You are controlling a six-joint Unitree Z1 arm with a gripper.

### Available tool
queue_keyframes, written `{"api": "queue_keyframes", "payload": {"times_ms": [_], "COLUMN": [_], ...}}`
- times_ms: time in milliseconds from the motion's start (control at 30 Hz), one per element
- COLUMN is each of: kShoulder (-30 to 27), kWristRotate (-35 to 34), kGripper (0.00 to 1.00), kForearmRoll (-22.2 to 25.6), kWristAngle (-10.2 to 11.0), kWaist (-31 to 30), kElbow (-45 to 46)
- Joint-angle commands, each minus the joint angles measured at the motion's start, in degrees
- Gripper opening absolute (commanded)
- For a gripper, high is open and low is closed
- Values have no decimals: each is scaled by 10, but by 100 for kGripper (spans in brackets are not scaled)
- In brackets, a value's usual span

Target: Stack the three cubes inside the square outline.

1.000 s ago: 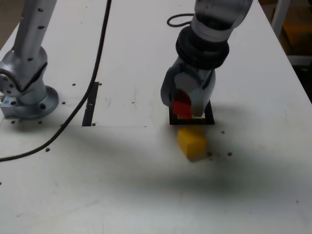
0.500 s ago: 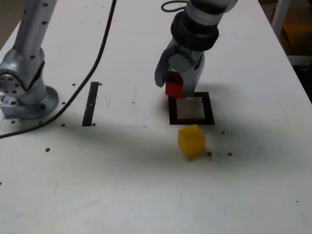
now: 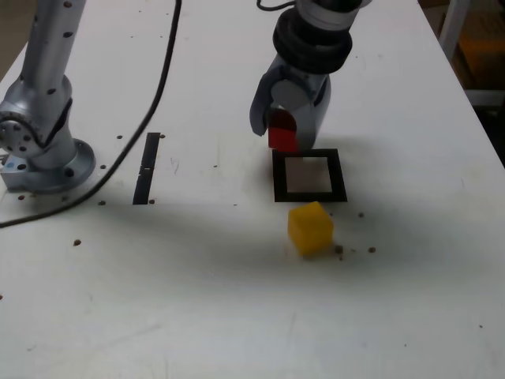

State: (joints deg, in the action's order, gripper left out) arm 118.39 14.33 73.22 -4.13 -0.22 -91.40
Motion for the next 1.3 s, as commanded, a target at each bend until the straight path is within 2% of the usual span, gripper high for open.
{"api": "queue_keyframes", "payload": {"times_ms": [0,233,500,800,1100,1267], "kShoulder": [-3,9,63,70,70,71], "kWristRotate": [-7,-20,-20,-24,-29,-30], "kGripper": [7,7,10,12,25,36], "kForearmRoll": [2,-10,9,17,18,22], "kWristAngle": [-4,-9,-6,-4,-3,1], "kWaist": [-11,-32,-33,-34,-38,-39], "kElbow": [-2,-18,-63,-72,-70,-71]}}
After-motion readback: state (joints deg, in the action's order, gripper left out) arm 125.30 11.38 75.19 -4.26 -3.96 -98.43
